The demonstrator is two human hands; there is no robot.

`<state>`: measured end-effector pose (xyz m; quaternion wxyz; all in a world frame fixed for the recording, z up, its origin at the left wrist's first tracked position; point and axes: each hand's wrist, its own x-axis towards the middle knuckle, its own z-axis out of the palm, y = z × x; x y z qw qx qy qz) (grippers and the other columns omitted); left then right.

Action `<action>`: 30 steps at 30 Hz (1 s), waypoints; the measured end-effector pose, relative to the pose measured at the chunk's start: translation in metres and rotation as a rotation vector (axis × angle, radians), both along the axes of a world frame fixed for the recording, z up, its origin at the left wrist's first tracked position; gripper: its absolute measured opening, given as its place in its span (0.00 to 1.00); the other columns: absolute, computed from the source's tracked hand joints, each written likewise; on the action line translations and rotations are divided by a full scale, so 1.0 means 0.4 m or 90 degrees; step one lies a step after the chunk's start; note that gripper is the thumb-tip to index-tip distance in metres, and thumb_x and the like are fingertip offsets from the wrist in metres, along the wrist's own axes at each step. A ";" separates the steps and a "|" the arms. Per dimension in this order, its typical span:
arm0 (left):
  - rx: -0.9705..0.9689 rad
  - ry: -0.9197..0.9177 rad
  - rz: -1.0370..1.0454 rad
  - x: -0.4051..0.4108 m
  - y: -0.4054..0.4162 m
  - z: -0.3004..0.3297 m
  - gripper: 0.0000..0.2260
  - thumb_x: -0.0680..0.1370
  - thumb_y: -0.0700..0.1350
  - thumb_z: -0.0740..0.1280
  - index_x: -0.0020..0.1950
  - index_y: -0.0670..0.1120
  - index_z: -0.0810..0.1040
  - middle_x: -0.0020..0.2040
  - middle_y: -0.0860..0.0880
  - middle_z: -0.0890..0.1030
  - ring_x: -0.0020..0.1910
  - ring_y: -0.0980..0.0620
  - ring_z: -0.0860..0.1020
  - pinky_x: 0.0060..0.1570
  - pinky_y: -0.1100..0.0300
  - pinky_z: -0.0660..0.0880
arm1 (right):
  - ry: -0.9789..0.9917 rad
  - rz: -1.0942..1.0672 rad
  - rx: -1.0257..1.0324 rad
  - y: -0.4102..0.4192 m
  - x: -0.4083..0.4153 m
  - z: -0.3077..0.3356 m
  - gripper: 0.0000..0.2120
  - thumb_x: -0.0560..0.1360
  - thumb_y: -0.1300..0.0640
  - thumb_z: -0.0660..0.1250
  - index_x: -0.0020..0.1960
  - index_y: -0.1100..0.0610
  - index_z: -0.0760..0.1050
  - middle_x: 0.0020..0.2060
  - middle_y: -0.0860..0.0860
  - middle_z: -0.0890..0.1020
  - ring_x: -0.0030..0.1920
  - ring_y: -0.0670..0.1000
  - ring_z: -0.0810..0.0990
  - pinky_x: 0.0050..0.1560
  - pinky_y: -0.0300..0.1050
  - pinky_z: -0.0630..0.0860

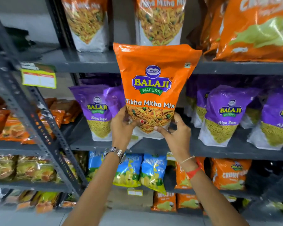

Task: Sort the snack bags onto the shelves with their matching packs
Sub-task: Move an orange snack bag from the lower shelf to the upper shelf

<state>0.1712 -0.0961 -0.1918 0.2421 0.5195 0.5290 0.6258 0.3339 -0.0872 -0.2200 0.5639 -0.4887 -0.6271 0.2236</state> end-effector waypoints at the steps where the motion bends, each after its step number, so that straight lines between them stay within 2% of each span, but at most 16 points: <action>1: 0.017 0.030 0.004 -0.021 -0.005 0.039 0.20 0.65 0.34 0.74 0.55 0.45 0.76 0.44 0.52 0.82 0.44 0.52 0.80 0.48 0.54 0.78 | -0.001 0.008 0.028 0.001 -0.013 0.038 0.34 0.60 0.39 0.75 0.61 0.54 0.73 0.48 0.54 0.85 0.49 0.54 0.83 0.47 0.59 0.82; 3: 0.037 0.078 0.019 -0.060 -0.008 0.113 0.19 0.63 0.37 0.75 0.51 0.49 0.76 0.43 0.53 0.82 0.45 0.49 0.81 0.48 0.52 0.78 | 0.004 0.025 0.067 0.007 -0.037 0.109 0.37 0.58 0.34 0.73 0.61 0.51 0.74 0.49 0.52 0.85 0.50 0.52 0.83 0.48 0.58 0.81; 5: 0.054 0.080 0.026 -0.104 -0.006 0.192 0.18 0.63 0.35 0.75 0.46 0.52 0.76 0.42 0.54 0.82 0.44 0.51 0.81 0.48 0.52 0.77 | 0.009 0.045 0.090 0.020 -0.069 0.185 0.35 0.57 0.35 0.74 0.61 0.48 0.74 0.49 0.50 0.86 0.50 0.51 0.83 0.50 0.58 0.81; 7: 0.063 0.068 0.016 -0.148 -0.001 0.266 0.17 0.62 0.33 0.74 0.43 0.52 0.77 0.41 0.55 0.82 0.41 0.57 0.81 0.48 0.53 0.77 | 0.003 0.060 0.115 0.036 -0.101 0.254 0.34 0.58 0.37 0.75 0.61 0.46 0.74 0.49 0.49 0.86 0.51 0.52 0.84 0.52 0.57 0.80; 10: 0.075 0.088 0.016 -0.211 -0.001 0.362 0.13 0.61 0.38 0.76 0.42 0.49 0.81 0.41 0.50 0.85 0.42 0.54 0.82 0.49 0.51 0.79 | -0.004 0.091 0.153 0.059 -0.146 0.350 0.34 0.58 0.34 0.73 0.61 0.45 0.74 0.50 0.45 0.86 0.53 0.47 0.83 0.55 0.53 0.79; 13: 0.088 0.080 0.022 -0.257 -0.002 0.439 0.11 0.63 0.37 0.75 0.38 0.51 0.80 0.31 0.59 0.83 0.33 0.64 0.80 0.41 0.58 0.78 | -0.028 0.111 0.172 0.078 -0.190 0.435 0.31 0.59 0.39 0.76 0.59 0.49 0.76 0.48 0.46 0.86 0.51 0.45 0.83 0.51 0.43 0.78; 14: 0.090 0.076 0.029 -0.271 0.000 0.462 0.12 0.63 0.36 0.75 0.37 0.52 0.79 0.31 0.59 0.83 0.32 0.65 0.79 0.41 0.59 0.78 | -0.028 0.118 0.182 0.082 -0.205 0.460 0.29 0.60 0.41 0.77 0.58 0.50 0.77 0.47 0.47 0.86 0.50 0.46 0.82 0.49 0.42 0.77; 17: 0.089 0.060 0.052 -0.319 0.023 0.523 0.12 0.63 0.35 0.75 0.37 0.52 0.79 0.39 0.50 0.83 0.38 0.56 0.81 0.48 0.50 0.79 | -0.013 0.148 0.201 0.120 -0.261 0.524 0.29 0.61 0.45 0.78 0.58 0.51 0.76 0.49 0.50 0.85 0.51 0.48 0.82 0.51 0.45 0.78; 19: 0.084 0.048 0.085 -0.354 0.047 0.554 0.12 0.62 0.36 0.76 0.37 0.51 0.79 0.40 0.49 0.83 0.41 0.49 0.81 0.52 0.45 0.78 | -0.008 0.159 0.204 0.145 -0.301 0.559 0.29 0.61 0.46 0.78 0.59 0.53 0.75 0.48 0.46 0.83 0.51 0.48 0.81 0.53 0.48 0.78; 22: 0.077 0.038 0.120 -0.403 0.085 0.587 0.12 0.60 0.38 0.77 0.37 0.51 0.79 0.41 0.47 0.84 0.43 0.47 0.81 0.53 0.42 0.78 | 0.002 0.178 0.192 0.186 -0.358 0.596 0.27 0.62 0.51 0.79 0.58 0.56 0.76 0.42 0.42 0.79 0.50 0.49 0.80 0.52 0.48 0.78; 26: 0.046 0.033 0.154 -0.457 0.138 0.598 0.13 0.59 0.40 0.79 0.36 0.51 0.79 0.44 0.45 0.84 0.47 0.44 0.82 0.53 0.40 0.77 | -0.017 0.174 0.169 0.259 -0.430 0.598 0.24 0.60 0.48 0.78 0.51 0.56 0.77 0.48 0.53 0.85 0.49 0.55 0.83 0.50 0.53 0.80; 30: 0.035 0.038 0.173 -0.483 0.165 0.573 0.13 0.60 0.38 0.78 0.37 0.50 0.78 0.44 0.45 0.83 0.48 0.44 0.82 0.53 0.41 0.78 | -0.025 0.173 0.135 0.296 -0.475 0.574 0.26 0.60 0.47 0.78 0.54 0.56 0.77 0.52 0.55 0.85 0.53 0.57 0.82 0.54 0.57 0.80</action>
